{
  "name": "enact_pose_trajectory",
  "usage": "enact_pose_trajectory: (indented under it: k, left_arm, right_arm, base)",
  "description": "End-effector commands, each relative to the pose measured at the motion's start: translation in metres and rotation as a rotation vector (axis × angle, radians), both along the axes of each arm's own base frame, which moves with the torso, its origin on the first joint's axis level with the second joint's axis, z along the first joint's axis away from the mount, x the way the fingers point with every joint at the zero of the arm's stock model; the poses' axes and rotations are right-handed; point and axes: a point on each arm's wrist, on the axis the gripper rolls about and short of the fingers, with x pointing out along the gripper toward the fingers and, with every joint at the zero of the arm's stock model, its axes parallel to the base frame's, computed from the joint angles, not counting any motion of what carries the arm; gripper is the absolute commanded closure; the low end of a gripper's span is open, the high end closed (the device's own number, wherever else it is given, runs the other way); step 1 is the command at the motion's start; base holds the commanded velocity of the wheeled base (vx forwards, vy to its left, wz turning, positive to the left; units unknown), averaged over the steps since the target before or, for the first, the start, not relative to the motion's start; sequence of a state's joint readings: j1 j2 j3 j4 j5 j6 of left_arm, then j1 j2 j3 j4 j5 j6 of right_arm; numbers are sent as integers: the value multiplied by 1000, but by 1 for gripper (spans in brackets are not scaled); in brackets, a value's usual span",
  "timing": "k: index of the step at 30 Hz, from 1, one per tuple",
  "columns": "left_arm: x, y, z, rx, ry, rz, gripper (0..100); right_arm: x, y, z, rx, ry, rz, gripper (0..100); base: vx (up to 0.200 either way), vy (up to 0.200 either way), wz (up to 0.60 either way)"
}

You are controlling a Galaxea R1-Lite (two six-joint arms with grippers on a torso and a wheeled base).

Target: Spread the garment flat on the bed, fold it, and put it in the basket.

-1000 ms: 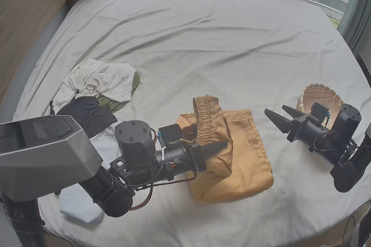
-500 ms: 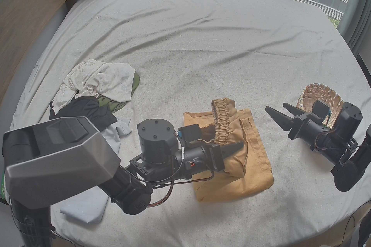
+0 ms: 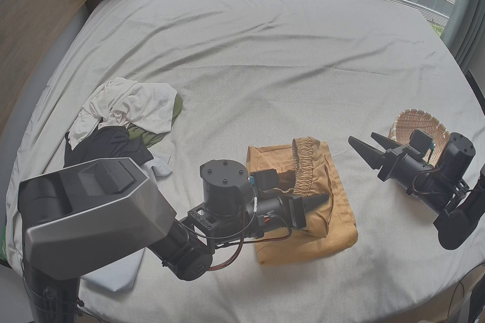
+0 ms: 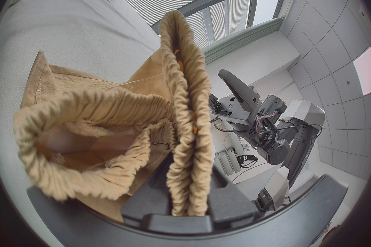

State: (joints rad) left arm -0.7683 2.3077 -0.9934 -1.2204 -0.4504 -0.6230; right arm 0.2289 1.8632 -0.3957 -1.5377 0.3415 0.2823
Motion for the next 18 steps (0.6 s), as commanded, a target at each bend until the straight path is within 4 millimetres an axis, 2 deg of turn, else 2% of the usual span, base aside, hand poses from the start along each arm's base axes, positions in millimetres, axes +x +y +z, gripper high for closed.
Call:
enact_pose_trajectory:
  k: [1,17,18]
  left_arm:
    - [1,0,-3,4,4,1,100]
    - [4,-3,-1,10,-1,0,100]
    - [4,-3,-2,18,-9,-1,0]
  right_arm:
    - [0,0,0,0,0,2,0]
    - [0,0,0,0,0,2,0]
    - [0,0,0,0,-2,2,0]
  base:
    - [0,0,0]
    - [0,0,0]
    - [0,0,0]
